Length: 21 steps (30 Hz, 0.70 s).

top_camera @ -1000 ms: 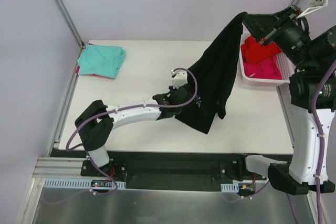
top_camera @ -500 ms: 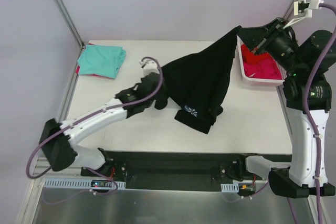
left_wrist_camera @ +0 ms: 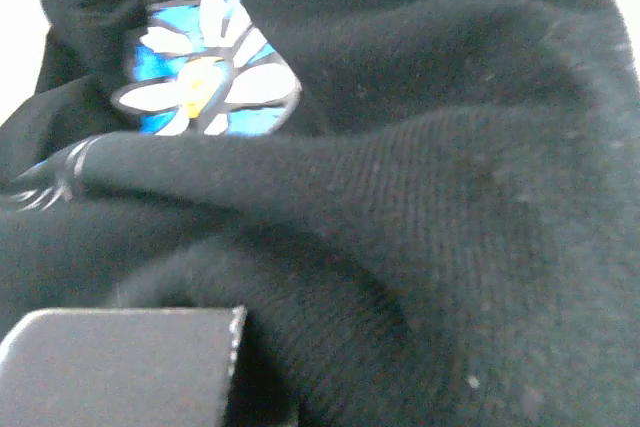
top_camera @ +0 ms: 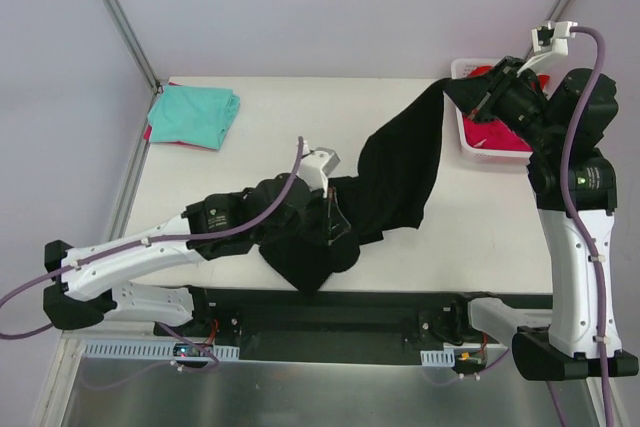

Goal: Fold and stack the t-shirts

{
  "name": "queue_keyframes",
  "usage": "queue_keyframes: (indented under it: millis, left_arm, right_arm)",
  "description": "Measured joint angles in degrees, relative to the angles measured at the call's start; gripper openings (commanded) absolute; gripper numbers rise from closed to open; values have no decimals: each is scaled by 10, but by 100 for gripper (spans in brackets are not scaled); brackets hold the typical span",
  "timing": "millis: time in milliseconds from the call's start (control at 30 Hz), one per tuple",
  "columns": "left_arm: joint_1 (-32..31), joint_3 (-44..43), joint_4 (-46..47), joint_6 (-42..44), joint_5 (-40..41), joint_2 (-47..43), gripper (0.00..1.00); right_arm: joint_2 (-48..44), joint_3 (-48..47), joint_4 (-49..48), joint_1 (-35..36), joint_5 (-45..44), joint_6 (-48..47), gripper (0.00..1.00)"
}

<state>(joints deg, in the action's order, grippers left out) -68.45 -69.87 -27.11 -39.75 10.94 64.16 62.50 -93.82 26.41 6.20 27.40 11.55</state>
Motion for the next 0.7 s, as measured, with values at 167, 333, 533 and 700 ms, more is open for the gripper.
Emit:
queue_keyframes:
  millis: [167,333,533,700]
  left_arm:
    - [-41,-69,-9,2,-19,27,0]
    - [1,-51,-18,12,15,-28,0]
    - [236,121,-23,3,-7,-127,0]
    - [309,193,-31,4,-54,-43,0]
  right_arm:
    - [5,0,8,0,-3,-7,0]
    - [3,0,14,0,-7,-16,0]
    - [-5,15,16,0,-10,-16,0]
    - [-3,21,36,5,-15,-20,0]
